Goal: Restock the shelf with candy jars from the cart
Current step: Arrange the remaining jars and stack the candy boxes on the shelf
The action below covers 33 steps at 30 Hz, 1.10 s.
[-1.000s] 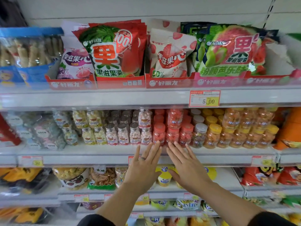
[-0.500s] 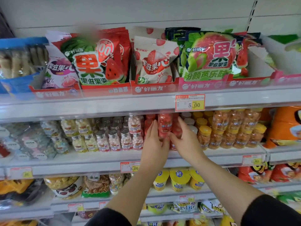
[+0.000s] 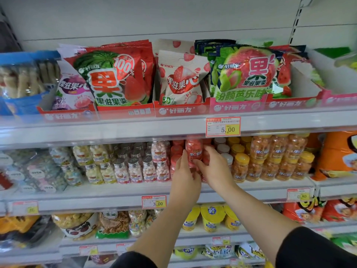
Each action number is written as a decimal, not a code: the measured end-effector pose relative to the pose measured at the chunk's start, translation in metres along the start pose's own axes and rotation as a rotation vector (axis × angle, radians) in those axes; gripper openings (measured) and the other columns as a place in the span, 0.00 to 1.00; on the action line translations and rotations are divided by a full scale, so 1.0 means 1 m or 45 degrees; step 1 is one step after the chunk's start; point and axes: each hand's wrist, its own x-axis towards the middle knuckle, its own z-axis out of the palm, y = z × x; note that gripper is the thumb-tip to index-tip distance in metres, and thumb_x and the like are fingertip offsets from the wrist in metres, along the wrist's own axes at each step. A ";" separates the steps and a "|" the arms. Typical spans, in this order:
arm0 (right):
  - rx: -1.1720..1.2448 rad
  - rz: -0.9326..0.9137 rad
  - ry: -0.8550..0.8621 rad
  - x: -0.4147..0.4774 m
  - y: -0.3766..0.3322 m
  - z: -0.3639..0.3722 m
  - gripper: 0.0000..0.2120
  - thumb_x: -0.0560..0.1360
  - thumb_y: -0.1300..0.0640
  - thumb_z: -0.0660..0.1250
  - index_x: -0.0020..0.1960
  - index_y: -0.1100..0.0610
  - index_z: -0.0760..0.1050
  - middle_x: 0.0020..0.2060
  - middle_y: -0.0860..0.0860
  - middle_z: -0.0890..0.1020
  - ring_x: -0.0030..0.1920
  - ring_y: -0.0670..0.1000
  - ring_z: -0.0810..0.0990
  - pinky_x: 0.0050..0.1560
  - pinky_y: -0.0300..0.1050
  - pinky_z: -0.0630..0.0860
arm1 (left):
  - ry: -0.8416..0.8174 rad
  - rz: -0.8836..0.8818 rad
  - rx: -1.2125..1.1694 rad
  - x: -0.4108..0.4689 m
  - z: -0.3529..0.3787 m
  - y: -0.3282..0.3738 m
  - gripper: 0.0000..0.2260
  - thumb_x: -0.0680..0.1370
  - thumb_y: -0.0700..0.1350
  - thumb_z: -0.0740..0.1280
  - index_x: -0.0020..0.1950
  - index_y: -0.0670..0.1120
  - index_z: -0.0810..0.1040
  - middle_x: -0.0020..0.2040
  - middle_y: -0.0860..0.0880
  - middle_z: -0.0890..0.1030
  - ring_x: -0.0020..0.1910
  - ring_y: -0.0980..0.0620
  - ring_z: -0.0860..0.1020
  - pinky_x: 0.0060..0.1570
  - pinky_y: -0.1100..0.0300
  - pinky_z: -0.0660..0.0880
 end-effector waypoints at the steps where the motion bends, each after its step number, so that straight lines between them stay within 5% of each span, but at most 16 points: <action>1: 0.001 -0.002 0.000 0.000 0.000 0.000 0.16 0.74 0.55 0.73 0.61 0.54 0.76 0.51 0.49 0.84 0.51 0.50 0.82 0.52 0.49 0.78 | -0.001 0.003 -0.015 -0.001 0.000 0.000 0.33 0.76 0.36 0.59 0.79 0.54 0.56 0.69 0.47 0.71 0.59 0.49 0.78 0.55 0.49 0.79; 7: -0.020 -0.020 0.002 -0.001 0.001 0.002 0.16 0.74 0.53 0.73 0.60 0.53 0.77 0.49 0.48 0.84 0.48 0.49 0.82 0.49 0.47 0.78 | 0.019 0.009 -0.016 -0.004 -0.003 -0.001 0.33 0.78 0.37 0.61 0.81 0.51 0.53 0.73 0.49 0.67 0.63 0.49 0.77 0.58 0.50 0.77; 13: 0.071 -0.070 0.060 -0.016 0.001 -0.008 0.18 0.74 0.53 0.74 0.63 0.50 0.76 0.48 0.37 0.81 0.45 0.34 0.79 0.46 0.26 0.71 | 0.045 0.068 0.005 -0.009 -0.003 -0.004 0.31 0.81 0.42 0.61 0.81 0.51 0.53 0.77 0.53 0.60 0.67 0.51 0.74 0.62 0.52 0.76; 17: -0.019 -0.081 0.216 -0.050 0.036 -0.024 0.20 0.77 0.54 0.71 0.68 0.51 0.74 0.55 0.41 0.80 0.53 0.41 0.80 0.54 0.43 0.79 | 0.121 0.155 0.016 -0.034 -0.002 -0.004 0.27 0.82 0.41 0.61 0.80 0.52 0.57 0.74 0.59 0.59 0.58 0.68 0.72 0.51 0.76 0.71; 19: -0.120 -0.075 0.186 -0.065 0.054 -0.026 0.21 0.78 0.54 0.69 0.70 0.50 0.72 0.60 0.44 0.79 0.60 0.45 0.77 0.58 0.49 0.78 | 0.097 0.240 0.071 -0.043 0.005 -0.005 0.24 0.81 0.39 0.61 0.77 0.52 0.63 0.71 0.60 0.62 0.57 0.74 0.69 0.50 0.80 0.66; 21: -0.186 -0.086 0.118 -0.071 0.063 -0.022 0.22 0.78 0.54 0.68 0.71 0.50 0.71 0.62 0.44 0.78 0.64 0.47 0.75 0.62 0.46 0.75 | 0.056 0.306 0.159 -0.047 0.012 -0.006 0.21 0.81 0.39 0.62 0.73 0.51 0.69 0.68 0.61 0.65 0.58 0.72 0.69 0.52 0.78 0.66; 25: -0.261 -0.125 0.041 -0.069 0.061 -0.014 0.24 0.76 0.56 0.70 0.71 0.51 0.71 0.62 0.46 0.78 0.63 0.48 0.75 0.62 0.40 0.70 | 0.085 0.384 0.267 -0.041 0.021 -0.013 0.18 0.79 0.39 0.64 0.68 0.50 0.75 0.65 0.59 0.69 0.59 0.59 0.74 0.53 0.59 0.76; 33: -0.281 -0.112 0.030 -0.066 0.064 -0.008 0.26 0.76 0.56 0.71 0.72 0.54 0.70 0.64 0.48 0.78 0.64 0.51 0.73 0.64 0.47 0.72 | 0.073 0.325 0.319 -0.032 0.025 -0.024 0.18 0.79 0.39 0.65 0.68 0.49 0.76 0.64 0.56 0.71 0.60 0.55 0.75 0.57 0.58 0.75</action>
